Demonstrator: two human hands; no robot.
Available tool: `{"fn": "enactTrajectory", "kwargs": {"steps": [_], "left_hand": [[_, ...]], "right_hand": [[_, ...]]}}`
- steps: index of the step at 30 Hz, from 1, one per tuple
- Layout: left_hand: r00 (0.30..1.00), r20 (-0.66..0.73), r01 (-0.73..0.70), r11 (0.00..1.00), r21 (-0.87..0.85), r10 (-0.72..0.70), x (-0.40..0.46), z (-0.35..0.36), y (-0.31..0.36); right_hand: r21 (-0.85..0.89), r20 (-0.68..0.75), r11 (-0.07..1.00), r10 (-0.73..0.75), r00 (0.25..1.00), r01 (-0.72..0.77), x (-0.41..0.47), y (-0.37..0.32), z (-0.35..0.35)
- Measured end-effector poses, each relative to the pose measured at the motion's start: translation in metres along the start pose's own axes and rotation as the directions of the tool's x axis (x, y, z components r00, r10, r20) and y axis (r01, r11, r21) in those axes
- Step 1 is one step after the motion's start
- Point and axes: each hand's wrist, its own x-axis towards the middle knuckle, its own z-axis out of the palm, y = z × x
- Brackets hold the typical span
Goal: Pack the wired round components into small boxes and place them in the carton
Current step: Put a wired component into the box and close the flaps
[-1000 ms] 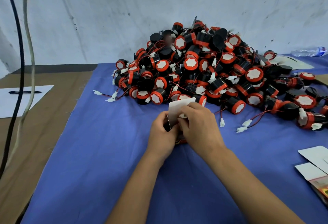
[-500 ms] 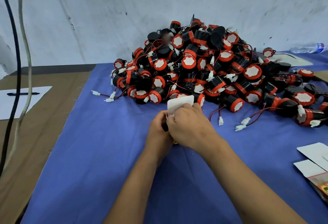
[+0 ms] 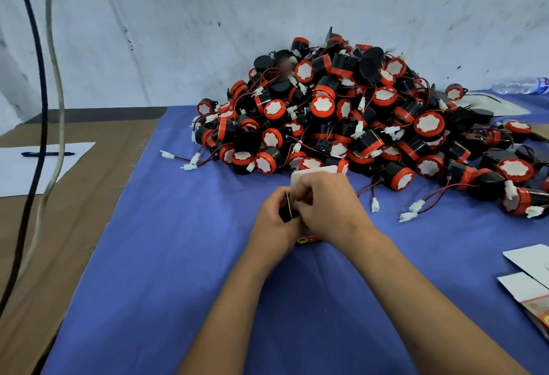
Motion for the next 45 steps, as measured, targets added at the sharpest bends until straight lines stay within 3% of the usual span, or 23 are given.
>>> {"fn": "enactTrajectory", "kwargs": {"steps": [4, 12, 20, 25, 27, 28, 30, 31, 33, 34, 36, 39, 41, 45], "left_hand": [[0.985, 0.163, 0.063, 0.995, -0.083, -0.049, -0.001, -0.013, -0.004], [0.991, 0.136, -0.008, 1.0, -0.014, 0.01, -0.002, -0.014, -0.003], [0.987, 0.154, -0.041, 0.999, 0.001, 0.041, -0.003, -0.016, -0.001], [0.987, 0.162, -0.02, 1.0, -0.011, 0.022, -0.002, -0.016, 0.0], [0.985, 0.171, 0.005, 0.999, -0.032, 0.001, -0.002, -0.018, -0.001], [0.985, 0.172, 0.021, 0.999, -0.034, -0.014, -0.002, -0.02, -0.001], [0.983, 0.182, 0.033, 0.999, -0.004, -0.032, -0.001, -0.024, 0.0], [0.98, 0.195, 0.036, 0.999, 0.017, -0.039, -0.002, -0.025, 0.001], [0.976, 0.209, 0.05, 0.998, 0.046, -0.059, -0.004, -0.027, 0.004], [0.977, 0.199, 0.059, 0.996, 0.071, -0.073, -0.004, -0.027, 0.006], [0.973, 0.208, 0.082, 0.992, 0.1, -0.102, -0.006, -0.027, 0.01], [0.938, 0.318, 0.214, 0.954, -0.208, -0.141, -0.006, -0.027, 0.01], [0.94, 0.294, 0.272, 0.897, -0.349, -0.171, -0.004, -0.025, 0.011], [0.966, 0.138, 0.251, 0.926, -0.282, -0.22, -0.004, -0.015, 0.006]], "right_hand": [[-0.057, 0.034, 0.997, -0.04, 0.999, 0.042, -0.003, 0.008, 0.004], [-0.182, 0.149, 0.936, -0.276, 0.95, 0.3, -0.029, 0.027, 0.004], [-0.128, 0.097, 0.927, -0.341, 0.935, 0.352, -0.038, 0.038, -0.002], [-0.27, 0.186, 0.897, -0.31, 0.933, 0.351, -0.03, 0.034, -0.003], [-0.134, 0.026, 0.92, -0.369, 0.929, 0.369, -0.032, 0.035, -0.005], [-0.052, -0.172, 0.927, -0.374, 0.911, 0.371, -0.034, 0.04, -0.005], [0.117, -0.527, 0.952, -0.181, 0.83, 0.282, -0.036, 0.052, -0.005], [0.265, -0.565, 0.943, -0.017, 0.825, 0.201, -0.035, 0.059, -0.005], [0.59, -0.336, 0.808, 0.241, 0.911, 0.004, -0.03, 0.069, 0.002], [0.646, -0.196, 0.759, 0.269, 0.943, -0.082, -0.029, 0.073, 0.007], [0.625, -0.066, 0.766, 0.239, 0.969, -0.146, -0.026, 0.078, 0.015], [0.692, 0.0, 0.71, 0.177, 0.984, -0.128, -0.024, 0.081, 0.016], [0.675, 0.018, 0.729, 0.137, 0.99, -0.113, -0.022, 0.084, 0.015], [0.604, -0.034, 0.797, 0.031, 0.999, -0.004, -0.024, 0.082, 0.016]]}}
